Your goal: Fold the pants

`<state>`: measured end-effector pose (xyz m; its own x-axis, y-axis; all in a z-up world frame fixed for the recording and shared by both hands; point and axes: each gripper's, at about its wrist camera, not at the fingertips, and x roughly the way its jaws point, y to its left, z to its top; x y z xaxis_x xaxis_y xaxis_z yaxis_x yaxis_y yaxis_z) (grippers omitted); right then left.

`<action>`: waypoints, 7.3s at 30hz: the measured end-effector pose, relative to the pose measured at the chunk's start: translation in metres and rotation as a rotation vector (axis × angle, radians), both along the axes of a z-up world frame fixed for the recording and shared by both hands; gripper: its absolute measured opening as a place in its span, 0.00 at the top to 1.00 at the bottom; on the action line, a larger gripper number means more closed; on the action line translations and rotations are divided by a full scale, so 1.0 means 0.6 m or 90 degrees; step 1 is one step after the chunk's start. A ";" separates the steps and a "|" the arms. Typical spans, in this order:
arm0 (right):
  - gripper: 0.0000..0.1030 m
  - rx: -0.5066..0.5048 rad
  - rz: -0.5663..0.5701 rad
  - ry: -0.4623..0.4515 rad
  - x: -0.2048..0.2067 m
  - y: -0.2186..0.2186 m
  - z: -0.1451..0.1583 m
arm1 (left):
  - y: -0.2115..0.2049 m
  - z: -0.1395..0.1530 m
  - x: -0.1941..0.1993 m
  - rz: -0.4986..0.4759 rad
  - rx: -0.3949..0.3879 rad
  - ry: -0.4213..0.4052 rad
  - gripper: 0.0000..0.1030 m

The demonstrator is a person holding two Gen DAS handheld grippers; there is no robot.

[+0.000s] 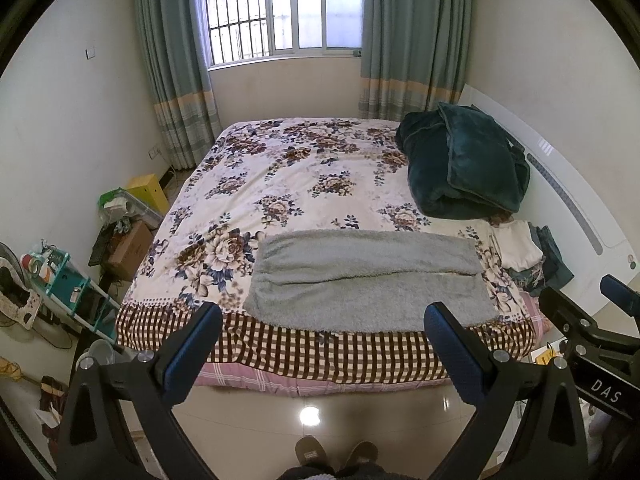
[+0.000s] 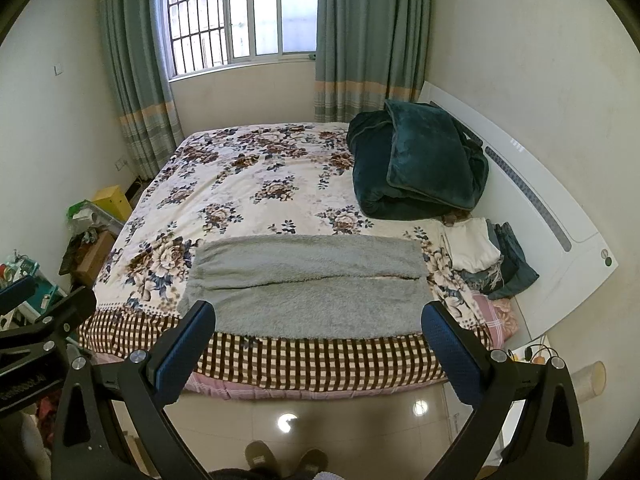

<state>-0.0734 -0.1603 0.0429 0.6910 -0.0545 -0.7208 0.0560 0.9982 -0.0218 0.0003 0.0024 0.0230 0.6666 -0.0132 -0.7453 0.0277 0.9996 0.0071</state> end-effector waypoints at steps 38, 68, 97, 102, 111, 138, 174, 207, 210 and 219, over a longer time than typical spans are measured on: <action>0.00 0.002 0.002 -0.005 -0.009 0.019 0.021 | -0.013 0.017 -0.005 0.002 -0.003 -0.014 0.00; 0.00 0.009 -0.064 0.076 0.225 -0.094 -0.116 | -0.054 -0.137 0.198 0.125 0.060 0.042 0.00; 0.00 0.198 -0.383 0.407 1.176 -0.456 -0.938 | -0.051 -0.776 1.029 0.239 0.016 0.400 0.00; 0.00 0.289 -0.477 0.468 1.215 -0.504 -1.088 | -0.011 -0.932 1.104 0.325 -0.057 0.501 0.00; 0.09 0.348 -0.608 0.499 1.251 -0.539 -1.255 | 0.063 -1.010 1.111 0.464 -0.099 0.505 0.60; 0.90 0.326 -0.391 0.395 0.725 -0.536 -0.975 | 0.089 -0.723 0.477 0.418 -0.214 0.278 0.97; 0.86 0.128 -0.403 0.313 0.672 -0.667 -1.000 | -0.056 -0.873 0.510 0.298 -0.031 0.319 0.22; 0.98 0.454 -0.522 0.410 0.789 -0.519 -1.099 | -0.092 -0.946 0.741 0.280 -0.086 0.398 0.94; 0.98 0.442 -0.513 0.401 0.800 -0.522 -1.090 | -0.086 -0.935 0.749 0.281 -0.099 0.395 0.94; 0.98 0.418 -0.497 0.384 0.865 -0.523 -1.082 | -0.074 -0.947 0.802 0.281 -0.094 0.402 0.94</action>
